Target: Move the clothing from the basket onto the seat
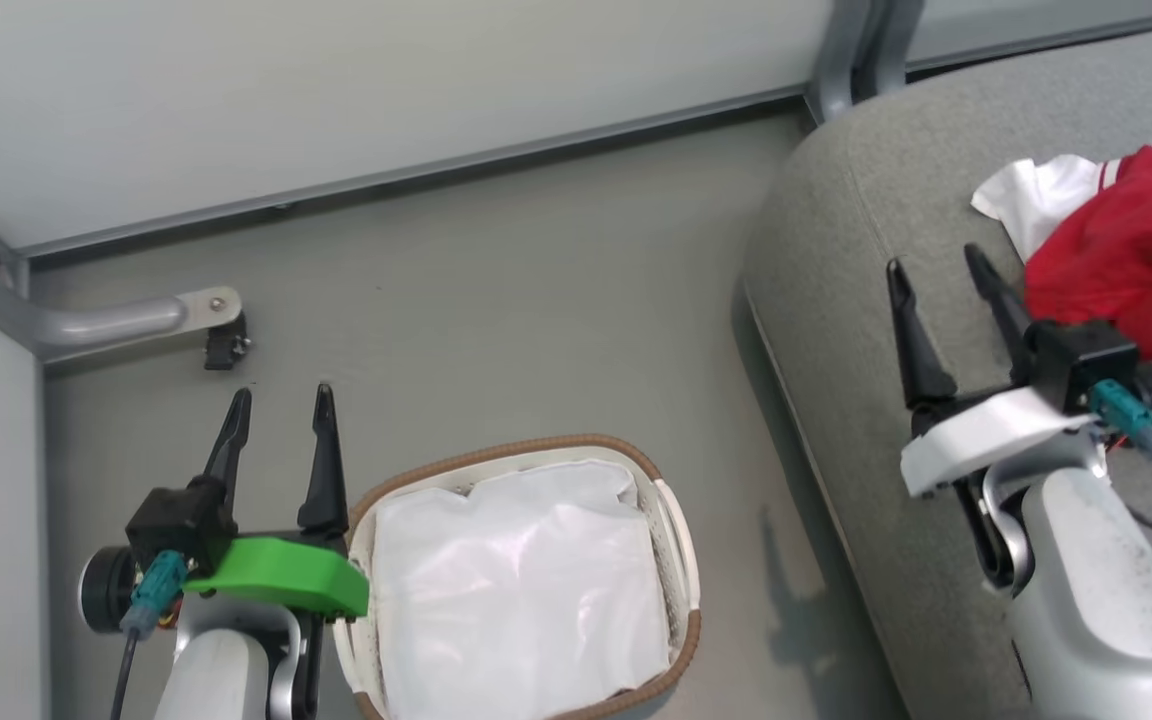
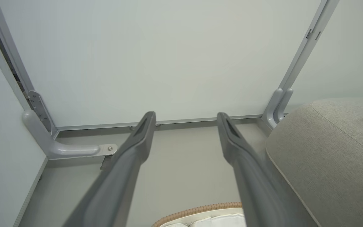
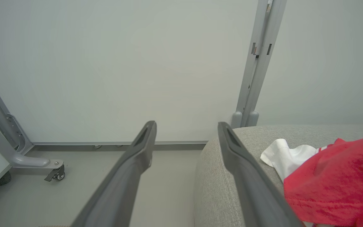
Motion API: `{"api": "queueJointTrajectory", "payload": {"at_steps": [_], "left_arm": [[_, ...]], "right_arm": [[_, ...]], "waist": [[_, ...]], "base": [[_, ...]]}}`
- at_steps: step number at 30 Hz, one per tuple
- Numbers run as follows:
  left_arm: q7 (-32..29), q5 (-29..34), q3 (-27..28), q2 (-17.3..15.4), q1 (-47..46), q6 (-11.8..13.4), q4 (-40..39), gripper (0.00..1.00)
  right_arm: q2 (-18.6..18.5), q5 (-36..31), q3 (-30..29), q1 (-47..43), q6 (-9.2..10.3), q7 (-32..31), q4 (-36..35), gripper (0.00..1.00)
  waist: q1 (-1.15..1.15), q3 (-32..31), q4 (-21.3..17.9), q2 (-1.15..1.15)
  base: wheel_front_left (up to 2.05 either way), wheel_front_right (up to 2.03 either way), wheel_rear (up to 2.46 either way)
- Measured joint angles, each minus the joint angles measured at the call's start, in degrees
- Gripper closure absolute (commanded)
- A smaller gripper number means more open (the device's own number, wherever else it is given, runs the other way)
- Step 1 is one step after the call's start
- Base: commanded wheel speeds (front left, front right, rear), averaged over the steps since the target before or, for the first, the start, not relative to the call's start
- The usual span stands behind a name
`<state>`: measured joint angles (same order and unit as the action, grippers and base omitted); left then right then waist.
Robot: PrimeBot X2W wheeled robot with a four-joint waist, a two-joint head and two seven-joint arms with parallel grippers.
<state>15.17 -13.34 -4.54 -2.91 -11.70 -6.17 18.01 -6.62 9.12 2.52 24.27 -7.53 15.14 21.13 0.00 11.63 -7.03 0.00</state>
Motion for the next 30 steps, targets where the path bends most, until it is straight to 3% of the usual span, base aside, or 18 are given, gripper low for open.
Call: {"api": "queueJointTrajectory", "payload": {"at_steps": [16,30], "left_arm": [[0.0,0.1,2.8,0.0,8.7,3.2,-0.8,0.00],[0.0,-1.0,3.5,0.0,13.0,3.5,-1.3,0.00]], "right_arm": [[2.5,-0.1,0.0,-9.3,0.00,0.0,2.0,0.00],[3.5,0.4,-0.6,-13.2,0.00,0.0,2.1,0.00]], "waist": [[0.00,-7.5,3.3,0.00],[0.00,-10.1,3.8,0.00]], "base": [[0.00,0.00,0.00],[0.00,0.00,0.00]]}}
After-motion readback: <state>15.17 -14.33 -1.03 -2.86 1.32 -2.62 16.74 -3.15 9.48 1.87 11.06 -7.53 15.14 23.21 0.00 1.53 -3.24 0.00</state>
